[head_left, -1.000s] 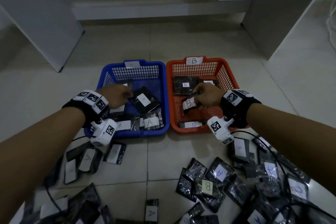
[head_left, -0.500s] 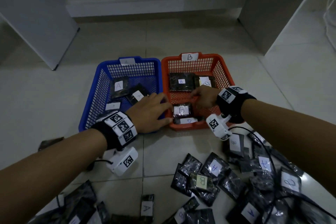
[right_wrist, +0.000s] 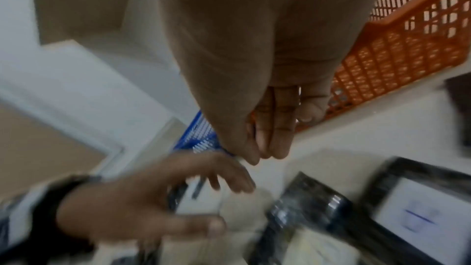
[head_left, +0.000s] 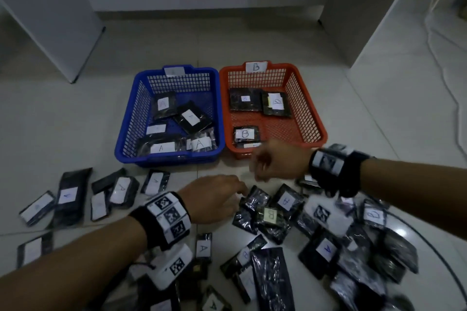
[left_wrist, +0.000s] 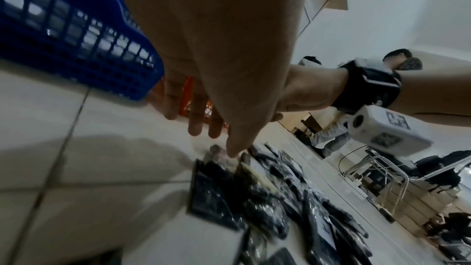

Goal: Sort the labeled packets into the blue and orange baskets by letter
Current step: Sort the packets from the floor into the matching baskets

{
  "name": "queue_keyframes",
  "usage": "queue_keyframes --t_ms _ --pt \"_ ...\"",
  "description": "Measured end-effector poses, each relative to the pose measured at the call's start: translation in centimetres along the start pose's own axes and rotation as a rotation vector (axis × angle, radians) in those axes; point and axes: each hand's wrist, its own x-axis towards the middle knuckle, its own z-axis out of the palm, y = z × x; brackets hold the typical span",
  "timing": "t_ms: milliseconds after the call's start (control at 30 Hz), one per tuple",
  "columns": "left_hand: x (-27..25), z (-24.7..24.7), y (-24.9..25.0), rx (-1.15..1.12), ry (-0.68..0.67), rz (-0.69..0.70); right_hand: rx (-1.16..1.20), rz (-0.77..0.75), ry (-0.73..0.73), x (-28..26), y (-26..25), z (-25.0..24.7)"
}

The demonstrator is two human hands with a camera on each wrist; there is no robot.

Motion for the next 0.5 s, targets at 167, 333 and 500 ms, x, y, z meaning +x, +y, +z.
queue_keyframes --t_ms 167,333,500 --pt "1.6 3.4 0.6 -0.042 0.058 -0.14 -0.313 0.022 -0.014 -3.0 1.9 5.3" --pt "2.5 5.3 1.2 0.0 0.039 -0.126 -0.178 0.119 0.067 -2.6 3.2 7.2" --pt "2.4 6.0 1.4 0.004 0.09 -0.154 -0.037 0.211 0.108 -2.0 3.0 7.8"
